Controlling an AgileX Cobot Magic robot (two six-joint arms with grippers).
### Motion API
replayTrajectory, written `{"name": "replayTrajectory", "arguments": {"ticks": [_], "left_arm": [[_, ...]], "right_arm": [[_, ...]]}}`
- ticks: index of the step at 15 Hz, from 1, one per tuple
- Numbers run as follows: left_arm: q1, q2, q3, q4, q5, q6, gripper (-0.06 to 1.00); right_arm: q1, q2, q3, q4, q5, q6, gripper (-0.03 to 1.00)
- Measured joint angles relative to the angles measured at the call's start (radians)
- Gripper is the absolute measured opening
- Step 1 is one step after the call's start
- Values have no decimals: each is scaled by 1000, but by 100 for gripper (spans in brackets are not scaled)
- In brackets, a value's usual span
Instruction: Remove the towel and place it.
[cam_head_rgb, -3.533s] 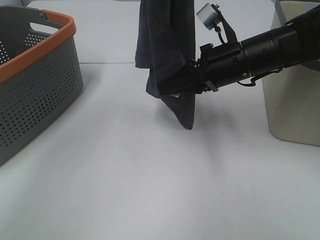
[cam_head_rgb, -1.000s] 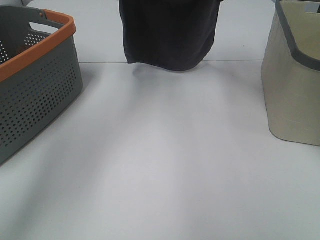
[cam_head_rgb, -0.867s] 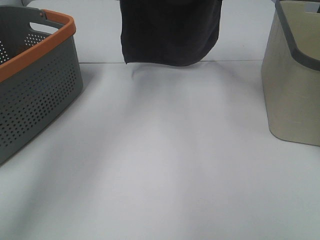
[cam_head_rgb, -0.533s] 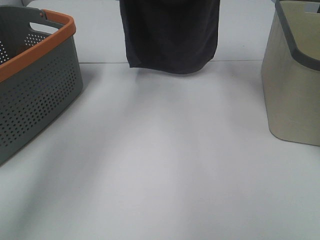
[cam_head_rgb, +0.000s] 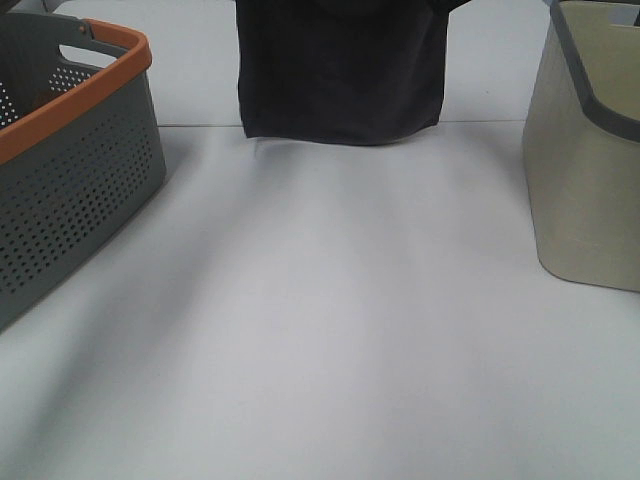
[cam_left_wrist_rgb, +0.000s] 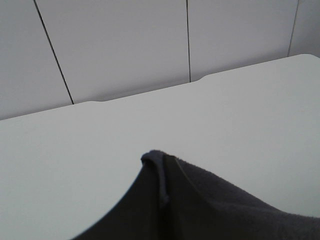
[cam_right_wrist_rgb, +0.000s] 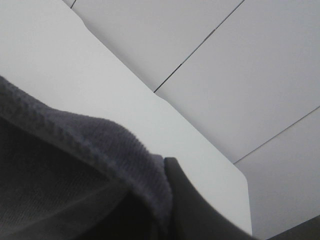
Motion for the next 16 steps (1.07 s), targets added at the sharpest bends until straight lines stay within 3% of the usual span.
{"name": "replayTrajectory", "arguments": {"ticks": [2, 4, 7, 8, 9, 11, 12, 16], "left_arm": [[-4, 3, 0, -11, 56, 11, 0], [-13, 11, 0, -60, 194, 57, 0], [-34, 15, 0, -235, 457, 192, 0], [-36, 20, 0, -270, 503, 219, 0], [-37, 31, 0, -334, 585, 264, 0], [-39, 60, 0, -433, 735, 338, 0], [-39, 80, 0, -482, 808, 370, 0], [-51, 81, 20, -521, 812, 373, 0]], "right_arm": [[0, 24, 0, 44, 32, 10, 2], [0, 33, 0, 95, 171, 27, 2], [0, 33, 0, 139, 539, 86, 2], [0, 32, 0, 146, 656, 114, 2], [0, 31, 0, 151, 718, 131, 2], [1, 25, 0, 159, 935, 184, 2], [1, 23, 0, 169, 1084, 200, 2], [1, 21, 26, 216, 1236, 252, 2]]}}
